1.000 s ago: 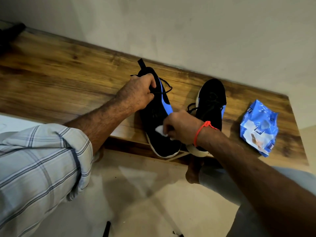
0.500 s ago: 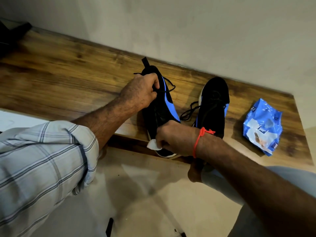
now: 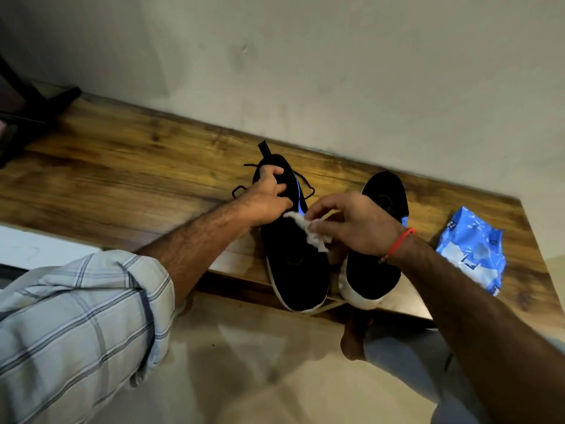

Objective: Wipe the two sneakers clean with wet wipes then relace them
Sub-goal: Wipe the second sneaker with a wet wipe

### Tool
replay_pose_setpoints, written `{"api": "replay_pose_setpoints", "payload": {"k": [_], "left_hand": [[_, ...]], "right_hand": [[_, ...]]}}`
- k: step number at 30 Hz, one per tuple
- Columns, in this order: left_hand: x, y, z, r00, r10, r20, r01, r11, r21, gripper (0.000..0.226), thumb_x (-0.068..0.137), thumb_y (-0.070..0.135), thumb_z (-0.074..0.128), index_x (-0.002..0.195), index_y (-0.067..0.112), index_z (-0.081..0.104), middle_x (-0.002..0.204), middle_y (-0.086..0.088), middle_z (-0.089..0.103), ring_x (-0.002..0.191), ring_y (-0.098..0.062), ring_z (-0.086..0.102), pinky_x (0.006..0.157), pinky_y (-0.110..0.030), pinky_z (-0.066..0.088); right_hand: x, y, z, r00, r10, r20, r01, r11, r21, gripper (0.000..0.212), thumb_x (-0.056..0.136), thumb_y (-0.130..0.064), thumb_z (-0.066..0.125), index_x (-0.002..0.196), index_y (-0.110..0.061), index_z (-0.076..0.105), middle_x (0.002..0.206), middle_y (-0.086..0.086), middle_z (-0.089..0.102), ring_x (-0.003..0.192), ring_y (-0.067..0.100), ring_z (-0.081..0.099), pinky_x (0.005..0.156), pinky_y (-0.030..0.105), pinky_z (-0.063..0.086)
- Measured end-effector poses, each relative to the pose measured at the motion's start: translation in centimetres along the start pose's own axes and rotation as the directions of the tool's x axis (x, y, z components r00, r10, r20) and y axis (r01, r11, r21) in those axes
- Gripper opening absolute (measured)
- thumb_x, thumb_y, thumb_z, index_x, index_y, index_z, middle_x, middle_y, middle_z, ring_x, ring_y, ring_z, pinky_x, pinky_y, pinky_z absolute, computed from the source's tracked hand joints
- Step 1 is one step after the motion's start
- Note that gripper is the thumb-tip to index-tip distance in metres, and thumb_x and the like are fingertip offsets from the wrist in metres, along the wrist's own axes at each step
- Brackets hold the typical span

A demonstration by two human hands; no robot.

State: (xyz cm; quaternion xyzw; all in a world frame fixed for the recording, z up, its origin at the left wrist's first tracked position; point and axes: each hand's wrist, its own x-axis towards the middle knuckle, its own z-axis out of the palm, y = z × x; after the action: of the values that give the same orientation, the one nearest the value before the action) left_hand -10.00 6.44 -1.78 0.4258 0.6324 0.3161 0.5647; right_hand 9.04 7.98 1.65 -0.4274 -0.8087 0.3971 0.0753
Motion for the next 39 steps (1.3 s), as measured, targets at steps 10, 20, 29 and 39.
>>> {"api": "replay_pose_setpoints", "payload": {"k": [10,20,29,39], "left_hand": [[0.8,-0.1,-5.8,0.895,0.291,-0.337,-0.137,0.900,0.413,0.034,0.100,0.019,0.062,0.132,0.031,0.063,0.129,0.000,0.065,0.107,-0.019,0.066,0.089,-0.040,0.060],[2.4,-0.3,-5.3,0.973,0.079,-0.218,-0.013,0.957,0.291,0.051,0.092,0.016,0.075,0.138,0.032,0.061,0.099,-0.006,0.074,0.069,-0.022,0.075,0.054,-0.039,0.063],[2.8,0.2,-5.7,0.985,0.098,-0.144,-0.041,0.933,0.356,0.035,0.093,0.018,0.074,0.125,0.032,0.070,0.119,-0.007,0.072,0.061,-0.022,0.075,0.044,-0.029,0.055],[1.6,0.5,-5.3,0.972,0.022,-0.234,0.101,0.858,0.503,0.055,0.091,0.060,0.064,0.136,0.027,0.059,0.092,0.000,0.072,0.059,-0.015,0.070,0.041,-0.021,0.046]], "right_hand": [[3.3,1.7,0.6,0.882,0.148,-0.447,-0.098,0.986,0.132,0.015,0.089,-0.010,0.071,0.101,-0.018,0.076,0.088,0.000,0.073,0.078,0.010,0.069,0.075,0.024,0.054],[3.4,-1.4,1.8,0.981,-0.170,0.098,0.195,0.891,-0.410,0.015,0.085,-0.010,0.073,0.096,-0.018,0.079,0.095,-0.002,0.074,0.086,0.010,0.067,0.074,0.011,0.047],[5.5,-4.1,4.3,0.948,-0.304,-0.094,0.238,0.874,-0.423,0.018,0.089,-0.008,0.066,0.102,-0.014,0.077,0.106,0.003,0.072,0.100,0.018,0.063,0.086,0.021,0.040],[2.0,-3.9,2.2,0.974,-0.052,0.219,0.108,0.961,-0.255,0.015,0.091,-0.013,0.069,0.102,-0.021,0.075,0.093,-0.008,0.072,0.085,0.001,0.064,0.074,0.013,0.049]]}}
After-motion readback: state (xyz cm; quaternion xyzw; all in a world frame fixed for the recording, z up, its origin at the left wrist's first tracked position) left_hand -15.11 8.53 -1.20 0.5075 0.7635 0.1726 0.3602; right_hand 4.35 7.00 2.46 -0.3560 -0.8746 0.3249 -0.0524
